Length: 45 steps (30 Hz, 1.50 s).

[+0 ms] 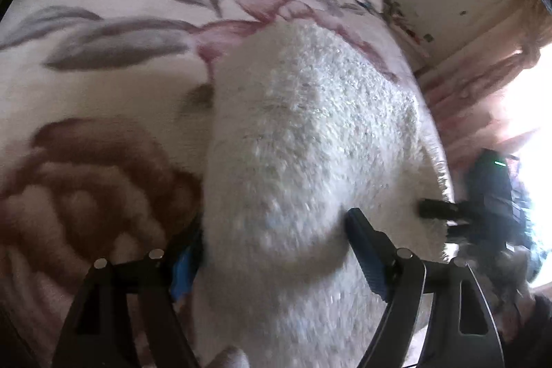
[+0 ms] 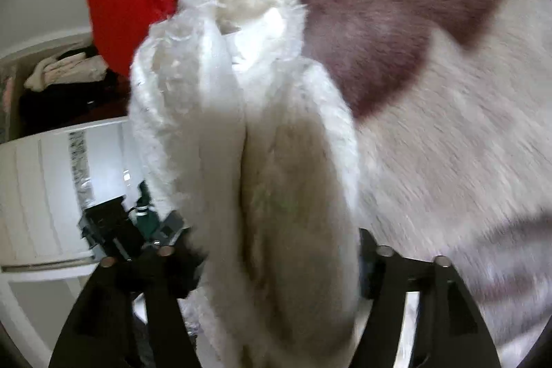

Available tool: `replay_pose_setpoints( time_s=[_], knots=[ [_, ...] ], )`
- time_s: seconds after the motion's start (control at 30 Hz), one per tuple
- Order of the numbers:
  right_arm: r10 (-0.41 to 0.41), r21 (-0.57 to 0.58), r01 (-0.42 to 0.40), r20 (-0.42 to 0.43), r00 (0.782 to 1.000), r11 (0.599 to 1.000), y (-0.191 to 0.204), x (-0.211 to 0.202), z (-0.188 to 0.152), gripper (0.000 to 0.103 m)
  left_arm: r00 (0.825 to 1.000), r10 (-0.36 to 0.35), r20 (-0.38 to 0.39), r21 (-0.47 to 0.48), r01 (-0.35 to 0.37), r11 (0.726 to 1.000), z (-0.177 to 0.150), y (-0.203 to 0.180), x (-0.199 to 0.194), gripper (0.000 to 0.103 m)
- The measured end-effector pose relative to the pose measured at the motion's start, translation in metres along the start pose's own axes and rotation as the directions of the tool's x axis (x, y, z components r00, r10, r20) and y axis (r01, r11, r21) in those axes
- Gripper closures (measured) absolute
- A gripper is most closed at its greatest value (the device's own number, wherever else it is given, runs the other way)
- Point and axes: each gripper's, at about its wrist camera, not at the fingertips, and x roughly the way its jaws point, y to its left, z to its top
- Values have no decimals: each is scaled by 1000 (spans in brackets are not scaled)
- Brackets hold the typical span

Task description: Fold large clothes

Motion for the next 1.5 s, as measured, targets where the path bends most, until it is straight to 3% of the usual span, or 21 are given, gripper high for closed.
replay_pose_setpoints(
  time_s=[0.07,0.1,0.13,0.17,0.2,0.27,0.3,0.37,0.47,0.7,0.83,0.93,1.1,1.17,1.33,1.4,1.5],
  knots=[
    [-157,-35,160,70,985,986,22,-13,-19,13,996,76,56,31,-77,997,-3,-6,-16,25],
    [-257,-52,264,114,960,963,33,-29,-31,9,990,123,75,48,-126,991,-5,-9,-22,25],
    [-348,-59,361,155,924,931,42,-39,-43,4,985,150,83,64,-155,986,-7,-13,-25,21],
    [-446,-60,465,200,872,883,48,-46,-55,3,979,184,92,82,-191,978,-12,-19,-31,6],
    [-525,-56,551,238,817,833,52,-53,-69,3,969,225,98,93,-234,968,-18,-26,-38,2],
    [-635,-45,672,285,718,739,62,-58,-98,2,958,265,113,104,-277,955,-28,-38,-50,1],
    [-666,-50,710,303,681,703,72,-55,-112,1,949,291,119,106,-304,947,-36,-43,-59,1],
    [-685,-57,737,328,651,674,87,-54,-142,1,940,321,116,112,-333,936,-45,-55,-72,1],
    [-690,-49,750,357,630,660,115,-59,-171,1,929,351,115,112,-364,925,-53,-72,-95,1],
    [-649,-39,726,419,635,686,182,-111,-248,1,920,361,150,101,-378,920,-82,-121,-188,1],
    [-634,-35,742,494,595,670,225,-168,-304,1,915,362,180,100,-383,918,-104,-156,-254,1],
    [-615,-32,740,534,581,672,257,-208,-350,1,914,350,203,104,-376,921,-124,-184,-305,1],
    [-573,-46,739,601,558,672,309,-271,-428,1,894,360,265,104,-398,912,-153,-225,-386,1],
    [-566,-47,752,627,535,658,326,-293,-455,1,889,353,291,89,-393,915,-165,-239,-418,1],
    [-519,-64,753,687,509,654,364,-339,-517,1,871,351,343,93,-403,910,-190,-261,-470,1],
    [-501,-73,765,715,488,640,379,-356,-542,1,871,349,346,91,-401,912,-198,-266,-484,1],
    [-471,-81,753,735,487,652,392,-374,-570,1,870,351,346,86,-402,912,-210,-274,-504,1]
  ],
)
